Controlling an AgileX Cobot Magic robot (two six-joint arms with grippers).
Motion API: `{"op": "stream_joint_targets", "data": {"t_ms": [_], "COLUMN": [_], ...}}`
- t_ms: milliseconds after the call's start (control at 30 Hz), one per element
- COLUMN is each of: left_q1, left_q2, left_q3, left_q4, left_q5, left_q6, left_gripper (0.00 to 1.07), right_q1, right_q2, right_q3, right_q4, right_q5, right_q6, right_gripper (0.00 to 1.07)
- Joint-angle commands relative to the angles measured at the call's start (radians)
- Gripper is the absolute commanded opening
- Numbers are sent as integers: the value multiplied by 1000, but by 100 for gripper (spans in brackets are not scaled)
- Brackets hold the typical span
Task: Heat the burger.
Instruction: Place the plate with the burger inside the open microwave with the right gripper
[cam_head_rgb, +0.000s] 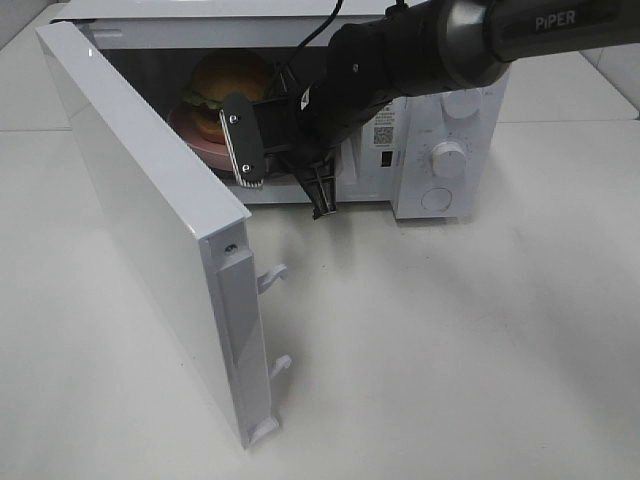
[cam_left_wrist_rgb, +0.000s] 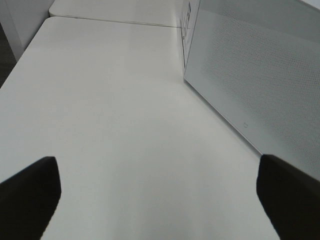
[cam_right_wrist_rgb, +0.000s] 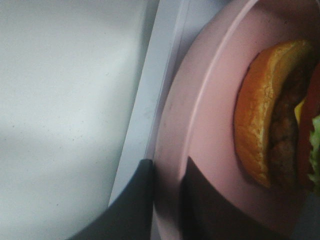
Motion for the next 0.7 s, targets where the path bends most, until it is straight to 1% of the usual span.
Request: {"op": "stream_joint_targets", "data": {"t_ms": [33,167,300,433,633,667,700], "left_q1": [-1,-1,-1,-1,-1,-1,-1], "left_q2": [-16,-16,-16,-16,-16,-16,-16], "left_q3": [0,0,0,0,0,0,0], "left_q4": [-3,-3,-3,-3,-3,-3,-3], "left_q5": [3,3,3,3,3,3,3], "left_q6": [0,0,0,0,0,0,0], "left_gripper": [101,101,101,101,101,101,101], "right_q1": [-2,-2,-2,-2,-2,-2,-2], "right_q2": [9,27,53,57,62,62,62], "right_q3": [-22,-39,-78,-80,-80,-80,-80], "right_q4": [-9,-9,-9,-9,-9,-9,-9], "right_q5": [-92,-90,-85,-89,-82,-82,-82], "right_q6": [15,18,46,47,47,47,47], "right_gripper": [0,0,0,0,3,7,7]}}
